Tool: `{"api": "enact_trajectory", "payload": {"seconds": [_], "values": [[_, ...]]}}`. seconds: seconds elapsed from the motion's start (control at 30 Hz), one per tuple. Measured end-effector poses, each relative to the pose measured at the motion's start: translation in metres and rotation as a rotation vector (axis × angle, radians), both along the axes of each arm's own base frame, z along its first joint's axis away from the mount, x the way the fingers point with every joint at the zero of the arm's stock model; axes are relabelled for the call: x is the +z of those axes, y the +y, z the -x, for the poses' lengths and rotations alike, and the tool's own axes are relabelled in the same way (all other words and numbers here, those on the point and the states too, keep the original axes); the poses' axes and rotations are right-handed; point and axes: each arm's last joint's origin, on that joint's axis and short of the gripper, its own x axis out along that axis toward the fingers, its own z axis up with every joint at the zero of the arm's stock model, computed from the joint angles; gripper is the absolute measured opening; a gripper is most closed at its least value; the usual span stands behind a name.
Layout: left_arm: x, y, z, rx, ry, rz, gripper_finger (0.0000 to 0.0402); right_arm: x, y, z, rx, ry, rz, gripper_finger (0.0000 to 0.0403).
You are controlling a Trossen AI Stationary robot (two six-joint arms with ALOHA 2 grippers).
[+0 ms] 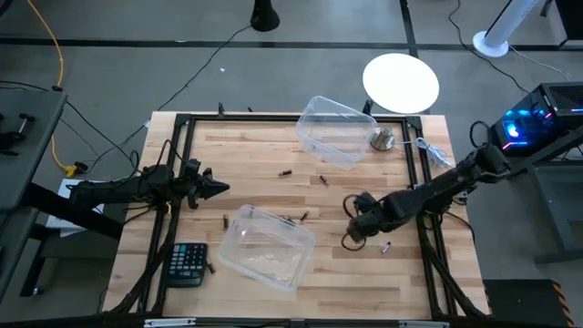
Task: Sort batteries
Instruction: Put the silver battery into the top transparent bin
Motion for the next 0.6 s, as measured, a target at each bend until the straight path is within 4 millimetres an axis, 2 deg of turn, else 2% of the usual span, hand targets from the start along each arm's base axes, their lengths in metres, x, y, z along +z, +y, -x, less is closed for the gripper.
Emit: {"api": "enact_trajectory", "payload": {"seconds": [0.13,0.3,0.47,0.6], "values": [[0.0,0.0,0.0,0.0,0.0,0.0,0.0,0.034,-0.035,-0.026,-0.02,-0.126,0.186,0.0019],[0.0,0.0,0.0,0.0,0.0,0.0,0.0,0.063,-0.103,-0.048,-0.128,-0.233,0.395,0.0031],[0.0,0.0,0.0,0.0,0.0,0.0,0.0,0.07,-0.162,-0.048,-0.21,-0.254,0.43,0.0072],[0.0,0.0,0.0,0.0,0.0,0.0,0.0,0.069,-0.183,-0.04,-0.241,-0.215,0.426,0.0104]]}}
